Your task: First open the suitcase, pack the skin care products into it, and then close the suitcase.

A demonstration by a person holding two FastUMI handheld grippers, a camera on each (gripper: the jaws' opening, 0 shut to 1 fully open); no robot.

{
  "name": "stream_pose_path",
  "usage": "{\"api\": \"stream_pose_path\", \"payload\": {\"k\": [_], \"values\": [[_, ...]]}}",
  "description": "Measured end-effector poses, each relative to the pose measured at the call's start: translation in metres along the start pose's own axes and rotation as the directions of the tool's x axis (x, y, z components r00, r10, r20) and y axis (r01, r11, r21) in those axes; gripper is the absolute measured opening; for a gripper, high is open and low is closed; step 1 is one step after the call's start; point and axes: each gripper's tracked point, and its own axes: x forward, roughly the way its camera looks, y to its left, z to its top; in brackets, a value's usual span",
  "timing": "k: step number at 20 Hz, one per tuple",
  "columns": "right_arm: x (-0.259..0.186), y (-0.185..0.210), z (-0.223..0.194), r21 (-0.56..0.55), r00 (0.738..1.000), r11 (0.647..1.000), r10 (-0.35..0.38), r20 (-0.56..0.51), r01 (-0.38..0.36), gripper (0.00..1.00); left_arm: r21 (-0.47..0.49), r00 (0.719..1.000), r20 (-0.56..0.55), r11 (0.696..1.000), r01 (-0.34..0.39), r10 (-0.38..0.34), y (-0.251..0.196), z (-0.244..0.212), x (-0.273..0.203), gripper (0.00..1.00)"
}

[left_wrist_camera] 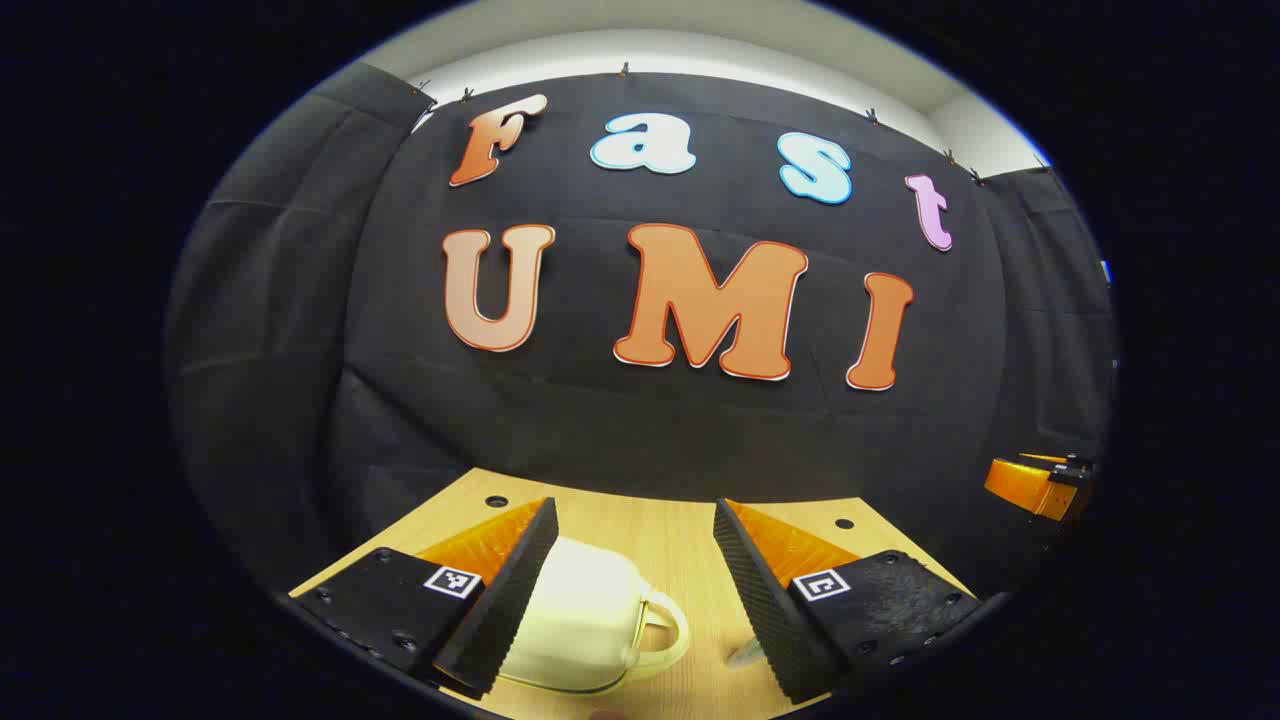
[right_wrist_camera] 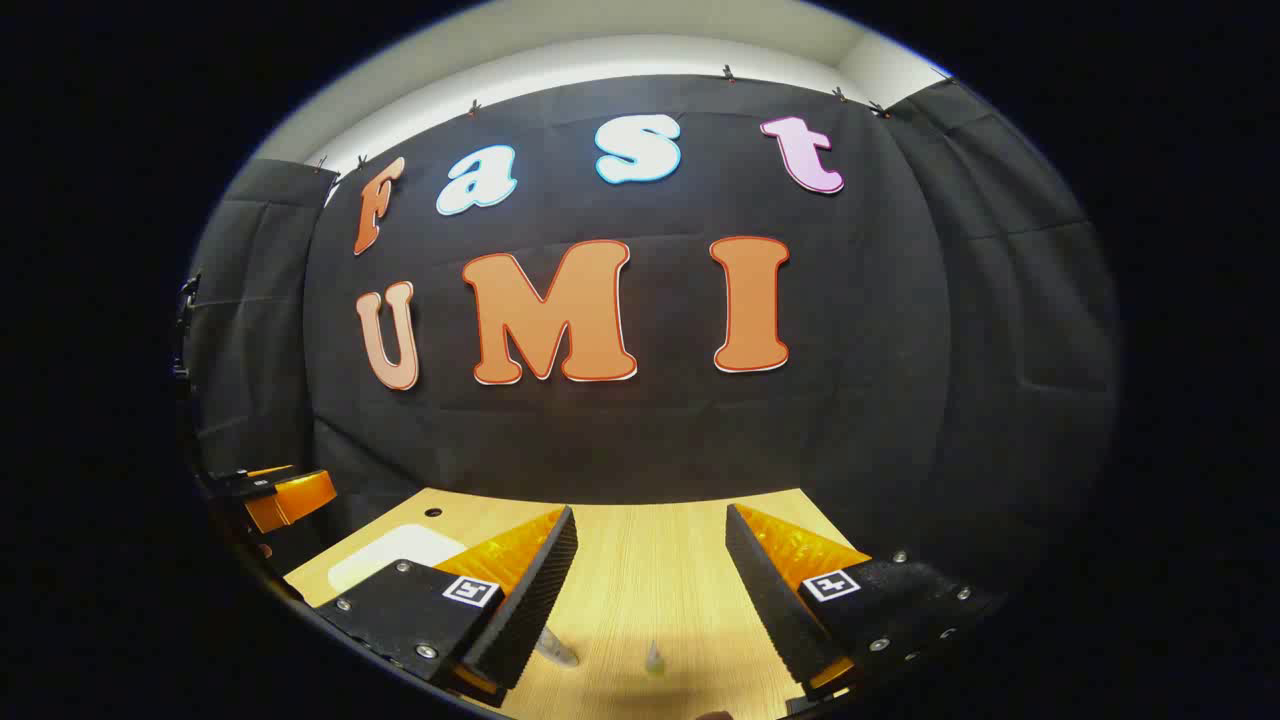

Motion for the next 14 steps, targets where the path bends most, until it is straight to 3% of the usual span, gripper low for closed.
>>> {"api": "stream_pose_path", "payload": {"k": [7,14], "values": [[-0.01,-0.004,0.0,-0.01,1.0,1.0,-0.011,-0.004,0.011,0.94,0.016,0.998,0.0,0.998,0.064,-0.064,-0.021,0.003,0.003,0.97],[-0.009,-0.005,0.004,-0.03,1.0,0.999,-0.014,0.008,0.014,0.94,0.003,0.997,-0.004,0.997,0.076,-0.076,-0.025,0.002,0.003,0.97]]}}
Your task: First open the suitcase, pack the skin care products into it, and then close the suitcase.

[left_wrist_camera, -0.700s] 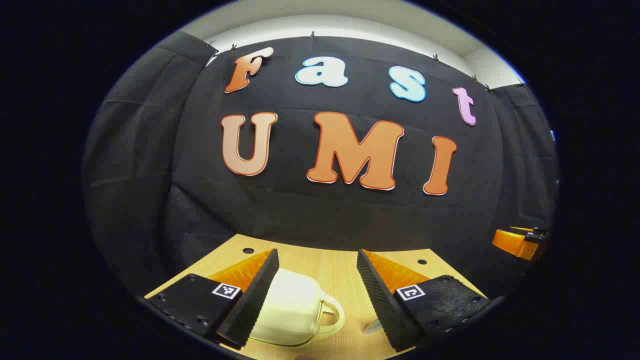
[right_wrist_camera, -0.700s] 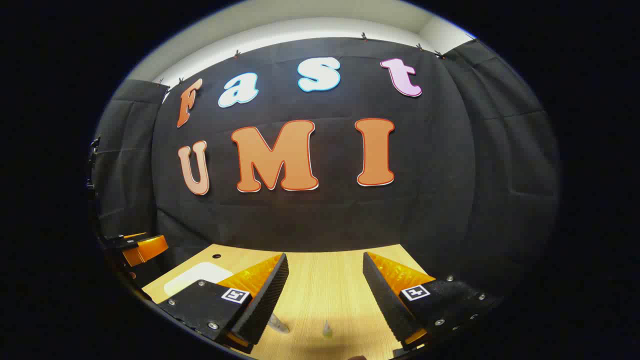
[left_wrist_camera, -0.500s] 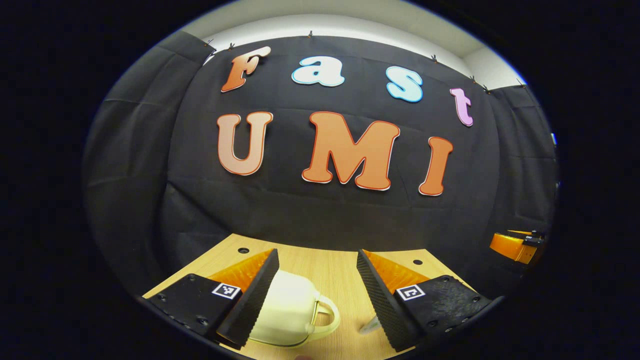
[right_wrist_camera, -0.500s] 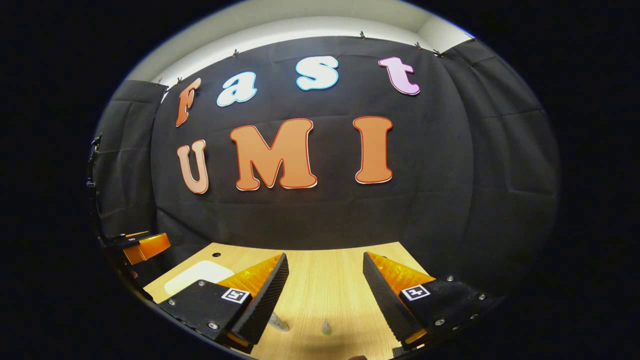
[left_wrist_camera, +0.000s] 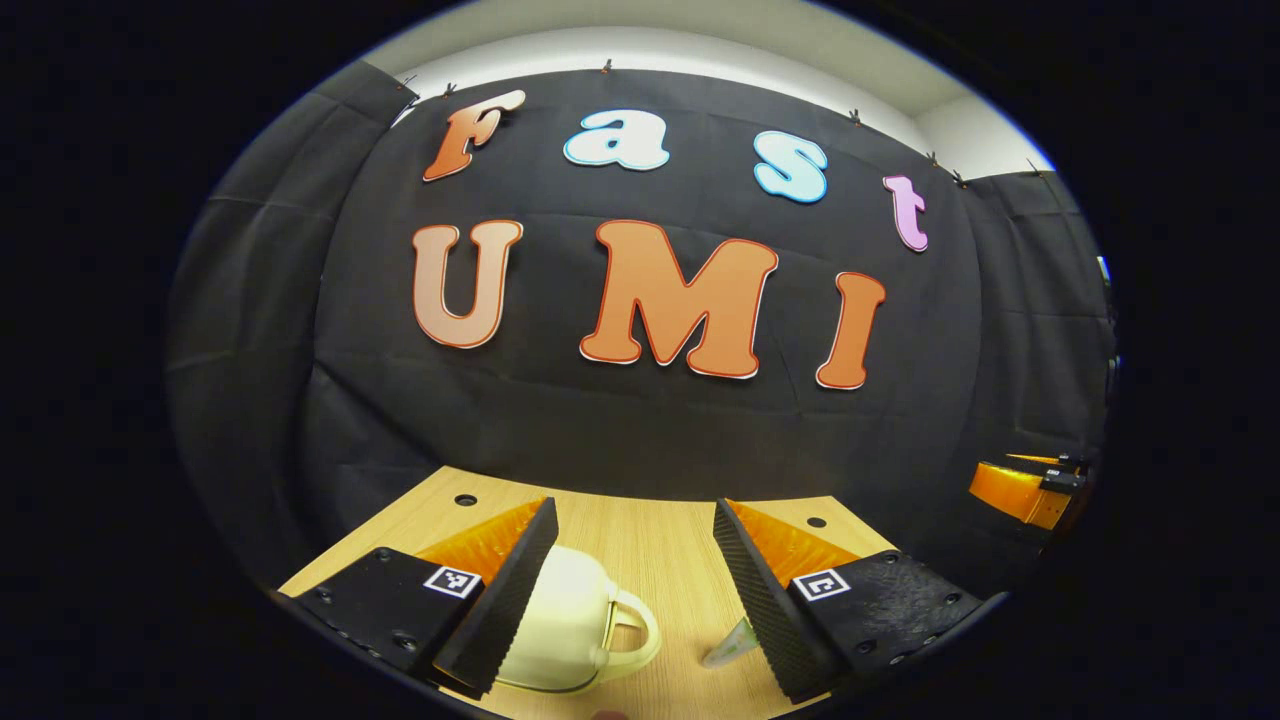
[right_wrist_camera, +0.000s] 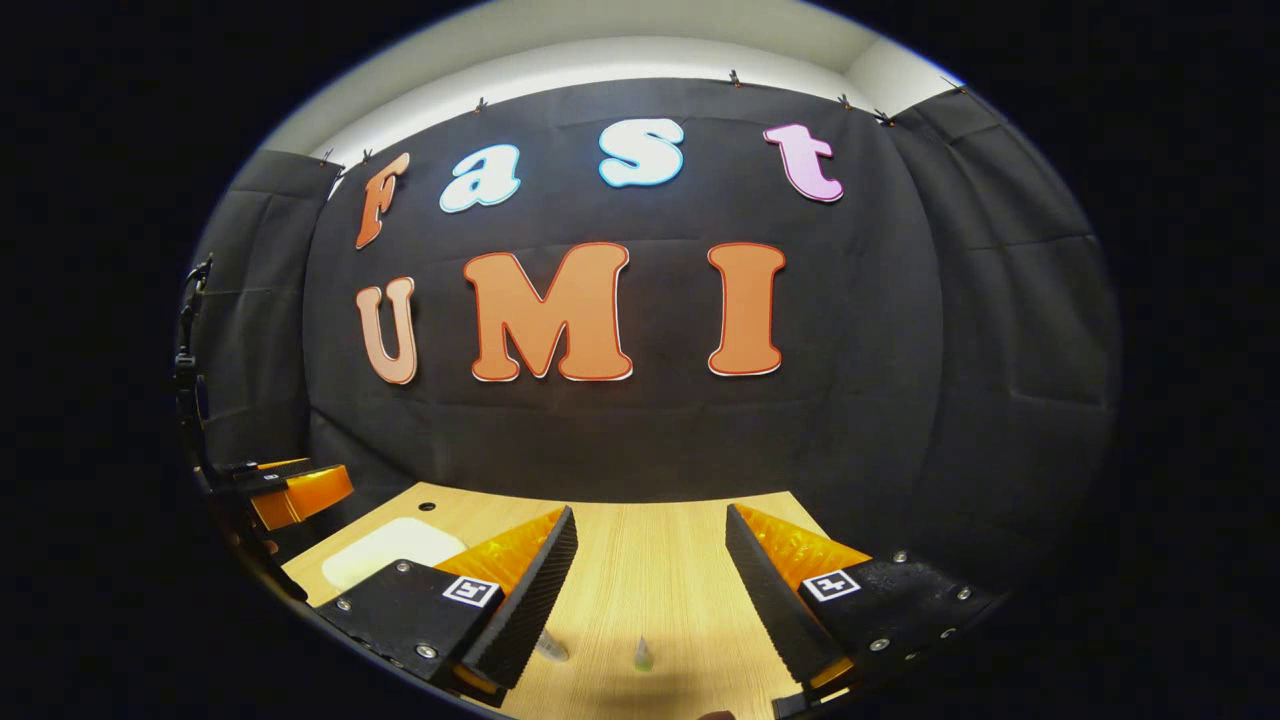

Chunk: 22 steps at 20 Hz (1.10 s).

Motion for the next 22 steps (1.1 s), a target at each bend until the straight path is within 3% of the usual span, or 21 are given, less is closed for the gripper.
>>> {"api": "stream_pose_path", "payload": {"k": [5,14,19,22], "values": [[0.002,0.006,-0.008,0.008,1.0,1.0,0.013,-0.02,-0.013,0.95,0.055,0.999,0.013,0.998,-0.04,0.039,0.009,-0.002,-0.001,0.97],[0.005,0.009,-0.024,-0.013,0.998,1.0,0.021,-0.06,-0.021,0.95,0.156,0.998,-0.039,0.987,-0.039,0.046,0.008,-0.03,0.008,0.97],[0.006,0.003,-0.039,-0.004,0.995,1.0,0.012,-0.1,-0.012,0.95,0.265,0.992,-0.116,0.964,-0.013,0.045,0.01,-0.069,0.018,0.97],[0.01,-0.004,-0.053,0.005,0.991,1.0,-0.003,-0.132,0.004,0.95,0.353,0.983,-0.177,0.936,0.011,0.055,0.007,-0.101,0.026,0.99]]}}
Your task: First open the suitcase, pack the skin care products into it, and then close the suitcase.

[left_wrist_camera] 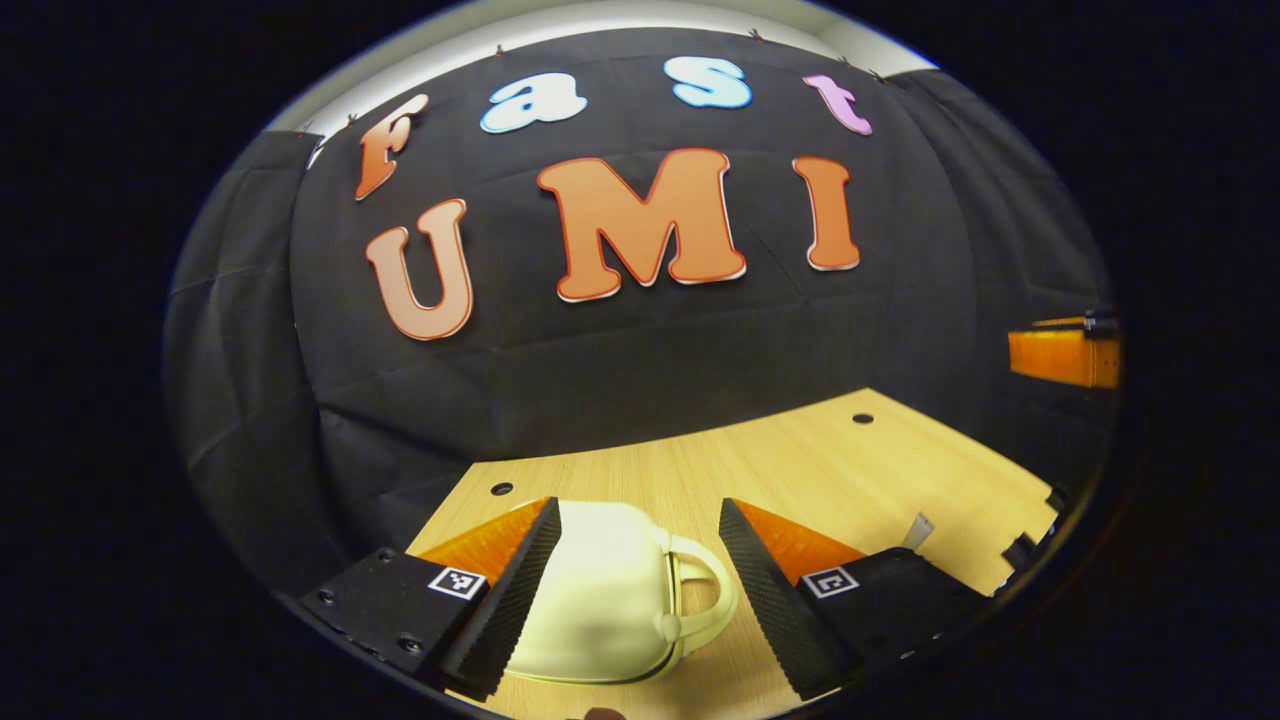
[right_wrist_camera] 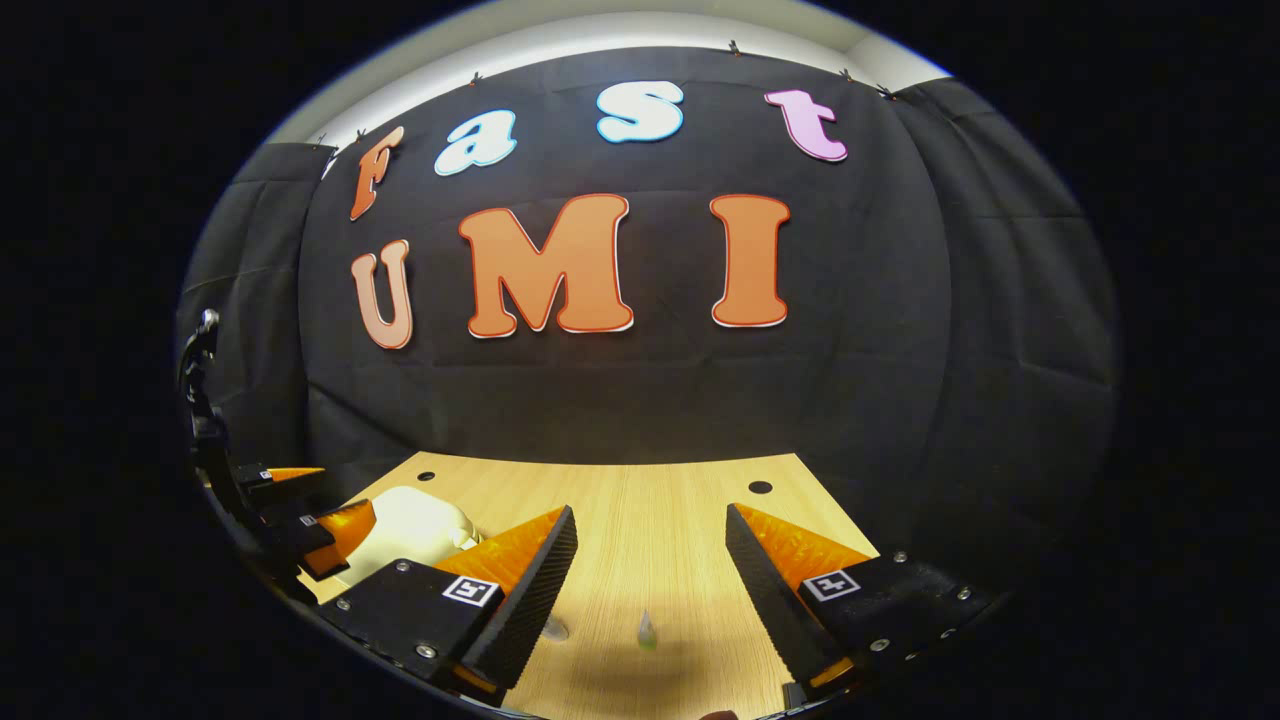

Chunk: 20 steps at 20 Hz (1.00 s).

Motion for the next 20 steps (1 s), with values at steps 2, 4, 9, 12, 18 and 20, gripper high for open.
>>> {"api": "stream_pose_path", "payload": {"k": [2,4,9,12,18,20], "values": [[0.002,-0.006,-0.008,0.011,1.0,1.0,-0.011,-0.024,0.011,0.95,0.095,0.999,-0.043,0.995,0.01,-0.005,-0.01,-0.021,0.008,0.99],[0.004,-0.015,-0.015,0.025,0.999,0.999,-0.026,-0.043,0.027,0.95,0.203,0.996,-0.082,0.978,0.041,-0.025,-0.019,-0.038,0.014,0.99],[0.007,-0.042,-0.032,0.058,0.993,0.995,-0.08,-0.087,0.086,0.95,0.456,0.984,-0.171,0.88,0.131,-0.058,-0.043,-0.091,0.029,0.99],[0.009,-0.057,-0.042,0.083,0.987,0.989,-0.112,-0.119,0.122,0.95,0.57,0.978,-0.204,0.807,0.152,-0.04,-0.049,-0.114,0.038,0.98],[0.015,-0.082,-0.059,0.089,0.976,0.983,-0.145,-0.16,0.161,0.95,0.698,0.964,-0.265,0.688,0.2,-0.012,-0.057,-0.138,0.053,0.99],[0.019,-0.085,-0.062,0.099,0.974,0.981,-0.147,-0.172,0.166,0.95,0.72,0.959,-0.285,0.658,0.221,-0.01,-0.061,-0.145,0.059,0.99]]}}
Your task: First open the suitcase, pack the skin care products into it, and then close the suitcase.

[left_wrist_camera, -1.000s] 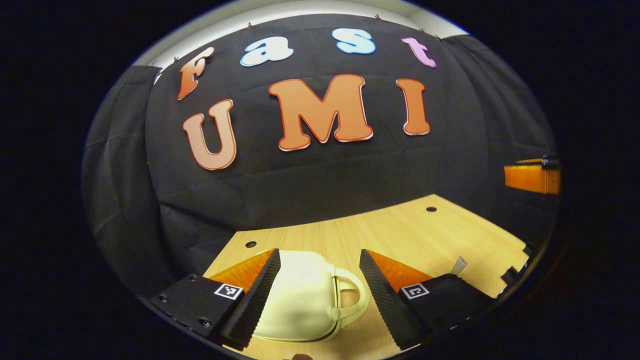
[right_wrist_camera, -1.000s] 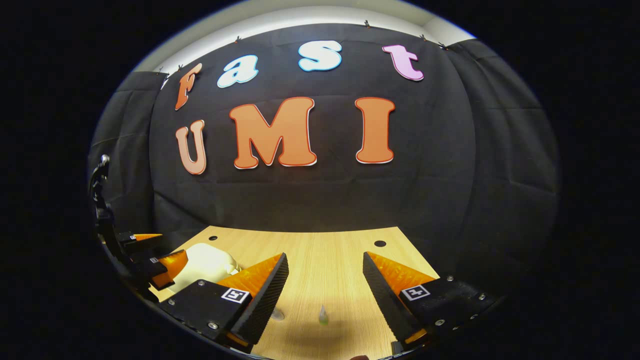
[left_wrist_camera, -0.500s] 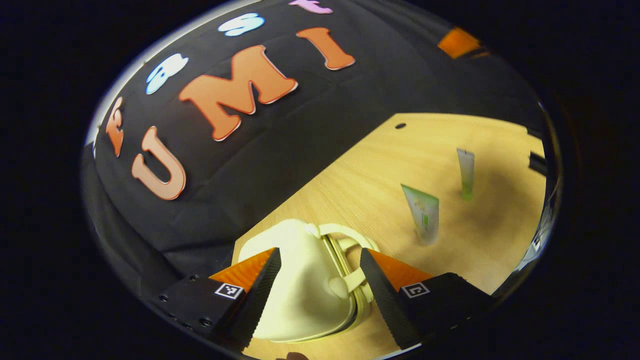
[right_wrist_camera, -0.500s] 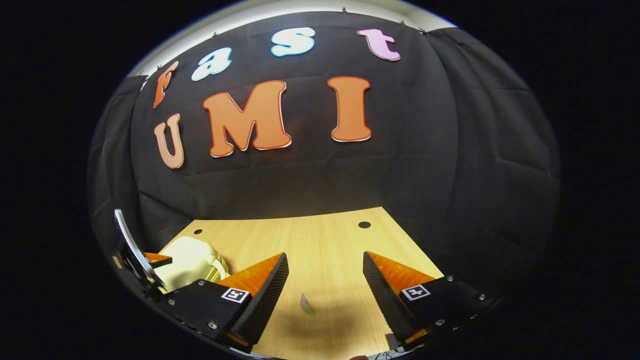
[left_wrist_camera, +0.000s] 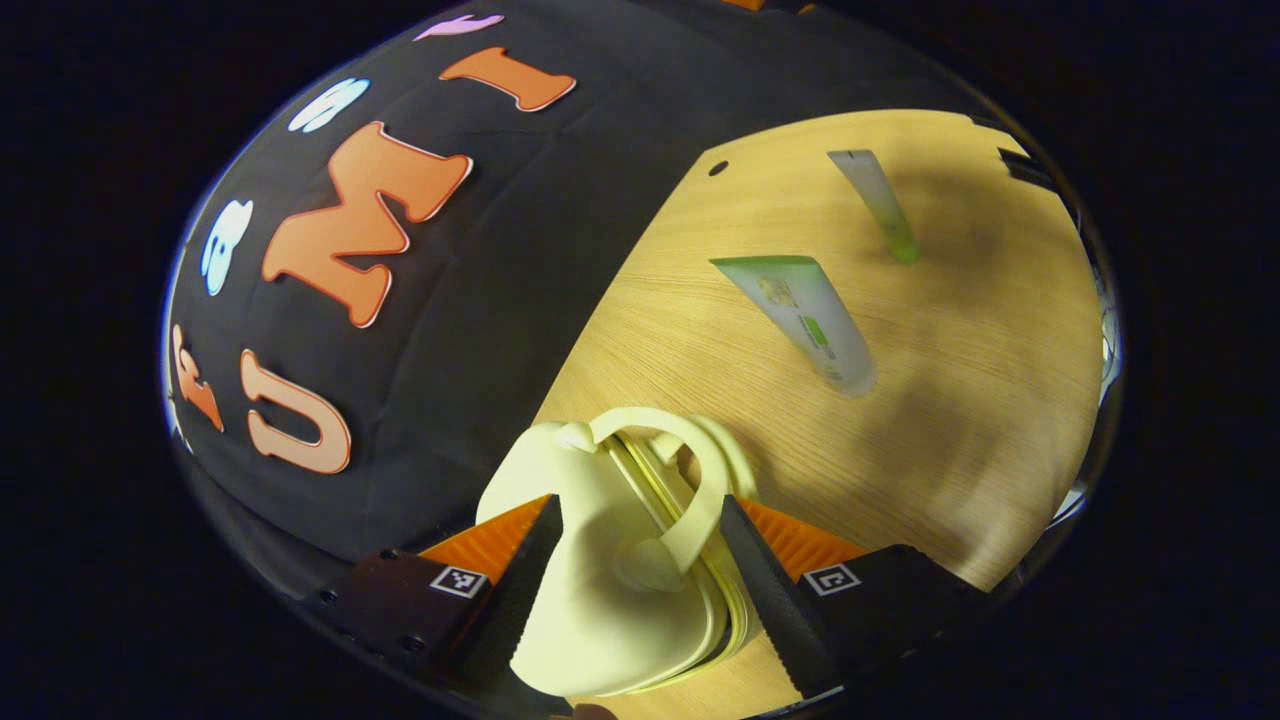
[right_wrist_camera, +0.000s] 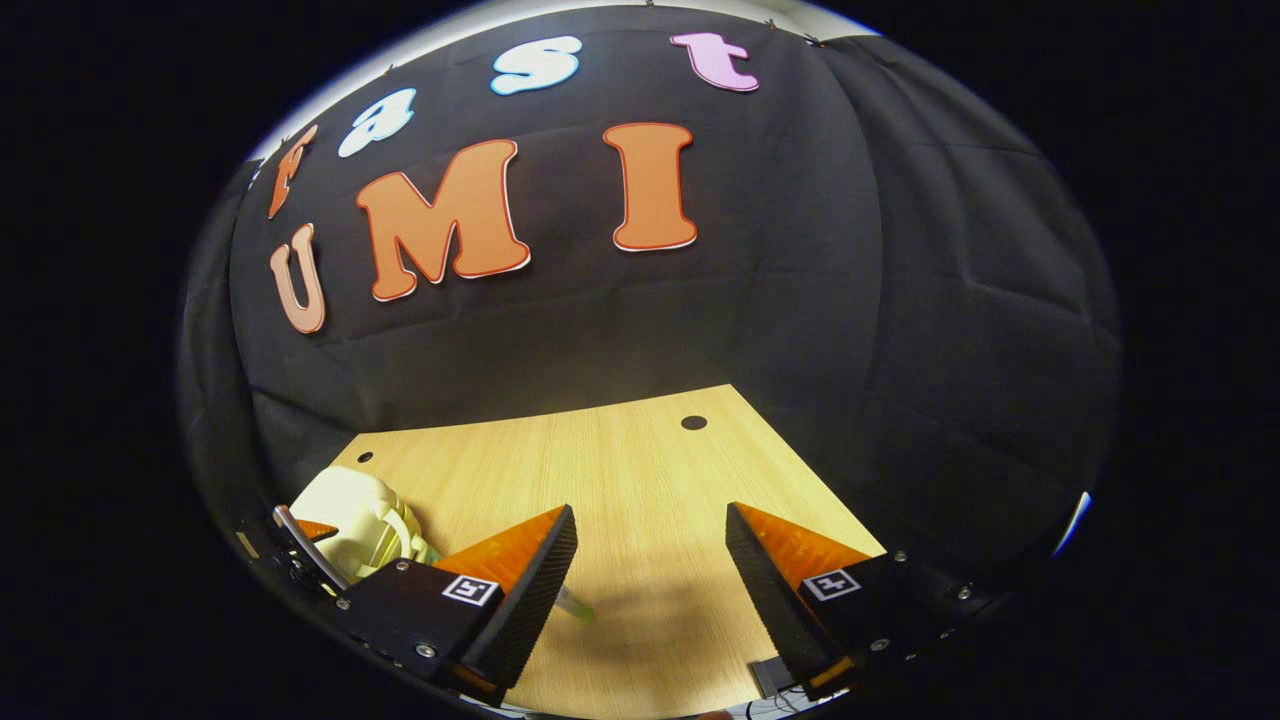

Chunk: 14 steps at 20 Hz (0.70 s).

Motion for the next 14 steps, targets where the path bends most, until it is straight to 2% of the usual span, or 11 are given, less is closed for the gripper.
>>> {"api": "stream_pose_path", "payload": {"k": [5,8,12,14], "values": [[0.008,-0.006,-0.005,0.011,1.0,1.0,-0.009,-0.022,0.009,0.95,0.075,1.0,-0.015,0.997,0.001,0.0,-0.003,0.003,0.014,0.98],[0.013,-0.007,-0.008,0.019,0.999,1.0,-0.013,-0.035,0.013,0.95,0.068,0.997,-0.071,0.997,0.021,-0.016,-0.002,-0.006,0.026,0.98],[0.018,-0.005,-0.009,0.026,0.999,1.0,-0.012,-0.043,0.013,0.95,0.086,0.996,-0.073,0.995,0.051,-0.044,-0.005,-0.001,0.033,0.98],[0.02,-0.003,-0.009,0.026,0.999,1.0,-0.006,-0.048,0.007,0.95,0.076,0.992,-0.098,0.993,0.088,-0.081,-0.015,-0.002,0.035,0.9]]}}
